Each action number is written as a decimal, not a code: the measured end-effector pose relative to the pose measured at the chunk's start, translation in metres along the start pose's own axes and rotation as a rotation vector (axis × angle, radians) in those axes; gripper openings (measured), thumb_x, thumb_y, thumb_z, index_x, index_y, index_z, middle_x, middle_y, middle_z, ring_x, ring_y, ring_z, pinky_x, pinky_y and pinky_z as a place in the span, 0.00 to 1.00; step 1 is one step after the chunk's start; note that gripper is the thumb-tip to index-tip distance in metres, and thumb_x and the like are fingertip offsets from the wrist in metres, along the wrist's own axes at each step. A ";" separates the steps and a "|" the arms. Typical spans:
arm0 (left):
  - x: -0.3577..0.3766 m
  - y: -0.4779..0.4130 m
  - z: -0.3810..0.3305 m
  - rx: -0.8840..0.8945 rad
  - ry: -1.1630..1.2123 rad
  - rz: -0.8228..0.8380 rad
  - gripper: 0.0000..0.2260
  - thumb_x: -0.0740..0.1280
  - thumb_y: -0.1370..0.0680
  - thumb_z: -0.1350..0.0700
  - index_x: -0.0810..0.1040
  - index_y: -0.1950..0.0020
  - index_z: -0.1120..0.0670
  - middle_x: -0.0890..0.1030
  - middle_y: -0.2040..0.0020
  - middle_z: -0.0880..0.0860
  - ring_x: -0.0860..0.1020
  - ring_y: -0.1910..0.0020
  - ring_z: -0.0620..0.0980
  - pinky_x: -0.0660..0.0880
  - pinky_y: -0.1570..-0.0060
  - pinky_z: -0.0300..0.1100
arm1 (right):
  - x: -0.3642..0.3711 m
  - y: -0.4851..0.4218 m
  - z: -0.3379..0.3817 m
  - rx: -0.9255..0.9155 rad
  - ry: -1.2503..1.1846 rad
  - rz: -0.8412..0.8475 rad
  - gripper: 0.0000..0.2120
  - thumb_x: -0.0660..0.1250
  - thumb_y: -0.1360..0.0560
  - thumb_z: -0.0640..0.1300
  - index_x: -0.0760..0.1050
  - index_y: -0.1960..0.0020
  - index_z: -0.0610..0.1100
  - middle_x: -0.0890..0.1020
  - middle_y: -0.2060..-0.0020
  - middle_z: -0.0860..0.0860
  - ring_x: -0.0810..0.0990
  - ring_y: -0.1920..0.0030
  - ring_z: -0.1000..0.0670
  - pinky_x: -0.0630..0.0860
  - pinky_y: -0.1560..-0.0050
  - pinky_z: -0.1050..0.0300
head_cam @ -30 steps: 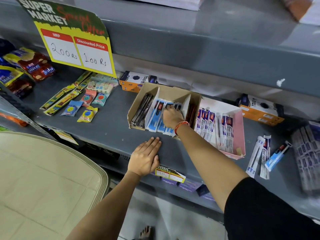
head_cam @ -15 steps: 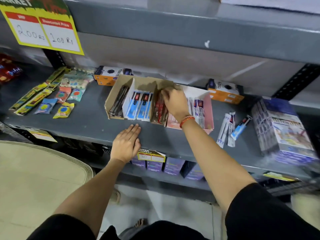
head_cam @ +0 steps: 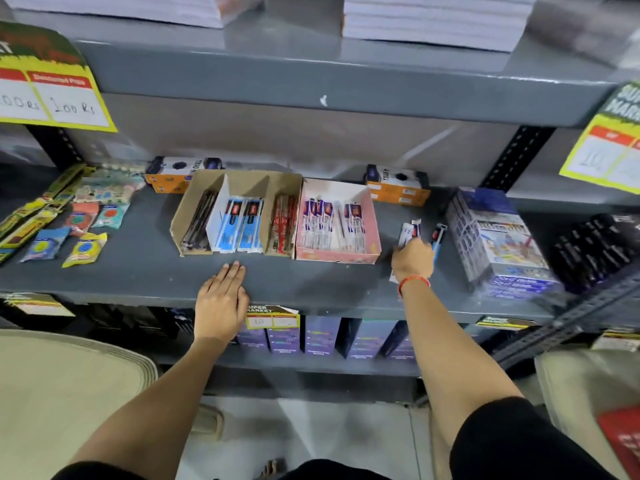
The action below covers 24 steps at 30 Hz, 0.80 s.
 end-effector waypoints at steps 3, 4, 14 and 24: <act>-0.001 0.001 -0.001 -0.014 0.009 -0.002 0.24 0.50 0.24 0.55 0.77 0.38 0.65 0.78 0.39 0.63 0.76 0.38 0.61 0.71 0.40 0.55 | 0.004 0.004 -0.002 0.019 0.042 0.055 0.17 0.65 0.23 0.42 0.73 0.38 0.34 0.75 0.40 0.35 0.74 0.38 0.36 0.75 0.41 0.43; -0.001 0.002 -0.001 -0.014 0.012 -0.001 0.24 0.50 0.24 0.54 0.76 0.38 0.65 0.78 0.38 0.63 0.75 0.38 0.61 0.70 0.40 0.55 | 0.004 0.005 0.000 0.018 0.058 0.068 0.16 0.64 0.23 0.40 0.72 0.38 0.34 0.76 0.39 0.35 0.75 0.38 0.35 0.75 0.41 0.44; 0.000 0.002 0.000 -0.020 0.012 0.008 0.24 0.50 0.24 0.54 0.76 0.38 0.65 0.78 0.38 0.62 0.75 0.38 0.60 0.70 0.40 0.55 | -0.003 -0.010 -0.001 0.083 -0.135 0.079 0.14 0.64 0.25 0.38 0.75 0.42 0.32 0.80 0.44 0.35 0.78 0.43 0.35 0.76 0.47 0.49; 0.002 0.001 0.002 -0.033 0.006 0.028 0.24 0.50 0.24 0.54 0.77 0.38 0.64 0.78 0.38 0.61 0.76 0.38 0.59 0.70 0.39 0.55 | 0.028 0.005 0.004 0.265 -1.066 0.348 0.07 0.63 0.23 0.35 0.75 0.59 0.40 0.80 0.67 0.46 0.79 0.67 0.49 0.79 0.61 0.59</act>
Point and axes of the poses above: each hand's wrist, its own y-axis away from the middle knuckle, its own x-axis out of the palm, z = x × y, the point moved 8 cm from there along -y, towards the middle knuckle
